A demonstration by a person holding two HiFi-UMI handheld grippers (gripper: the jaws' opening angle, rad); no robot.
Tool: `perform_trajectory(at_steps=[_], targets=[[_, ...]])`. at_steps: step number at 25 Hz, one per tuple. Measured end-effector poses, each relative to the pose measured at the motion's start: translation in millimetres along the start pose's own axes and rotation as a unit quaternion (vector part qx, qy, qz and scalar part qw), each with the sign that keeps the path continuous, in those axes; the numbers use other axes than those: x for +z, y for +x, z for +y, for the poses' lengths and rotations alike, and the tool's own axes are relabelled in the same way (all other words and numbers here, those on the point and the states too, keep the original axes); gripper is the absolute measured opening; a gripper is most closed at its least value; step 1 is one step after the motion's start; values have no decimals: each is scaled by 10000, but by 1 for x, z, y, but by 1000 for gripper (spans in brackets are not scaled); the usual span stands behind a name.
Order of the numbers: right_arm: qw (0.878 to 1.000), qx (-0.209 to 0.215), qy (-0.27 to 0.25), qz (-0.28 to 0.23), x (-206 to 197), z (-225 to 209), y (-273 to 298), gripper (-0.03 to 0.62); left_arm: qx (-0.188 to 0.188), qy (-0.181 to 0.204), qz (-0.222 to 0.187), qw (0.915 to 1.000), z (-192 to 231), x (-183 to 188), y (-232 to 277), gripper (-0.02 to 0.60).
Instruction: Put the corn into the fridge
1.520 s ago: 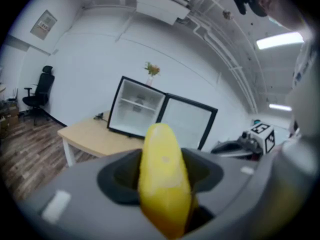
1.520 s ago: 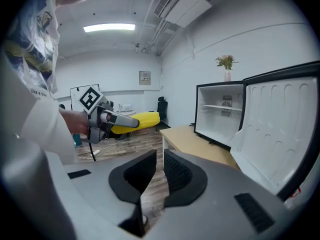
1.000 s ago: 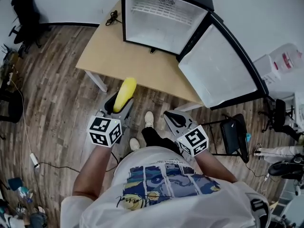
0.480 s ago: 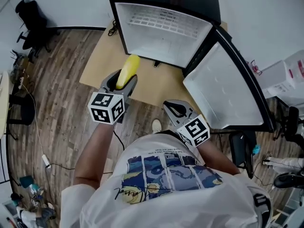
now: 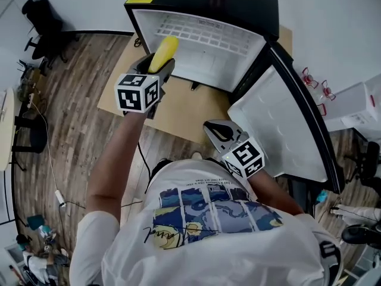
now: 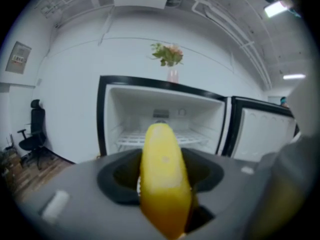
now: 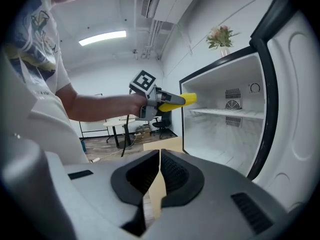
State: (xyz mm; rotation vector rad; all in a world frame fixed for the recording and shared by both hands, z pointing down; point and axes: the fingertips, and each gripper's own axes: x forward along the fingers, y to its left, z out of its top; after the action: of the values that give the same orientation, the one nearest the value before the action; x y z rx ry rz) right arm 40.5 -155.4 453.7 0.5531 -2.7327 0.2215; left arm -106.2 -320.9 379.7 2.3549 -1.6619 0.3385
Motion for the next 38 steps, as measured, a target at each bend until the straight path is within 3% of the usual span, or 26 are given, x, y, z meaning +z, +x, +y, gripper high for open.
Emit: perform_trajectory(at_steps=[18,22,29,38], targets=[[9973,-545,456,-171,0,-42,-25,17,205,598,381,9973,38,36,126,249],[9972,-726,160,-74,-1,-49,-28,17,230,818,440,9954,37,41,144,249],[9969,-770,183,14,-5,-58,-33,17,370,1170,568,9908,41,43,168,250],[9961,-826,278,130,-12,-63,-33,17,445,1266,721,9883,45,38,181,250]])
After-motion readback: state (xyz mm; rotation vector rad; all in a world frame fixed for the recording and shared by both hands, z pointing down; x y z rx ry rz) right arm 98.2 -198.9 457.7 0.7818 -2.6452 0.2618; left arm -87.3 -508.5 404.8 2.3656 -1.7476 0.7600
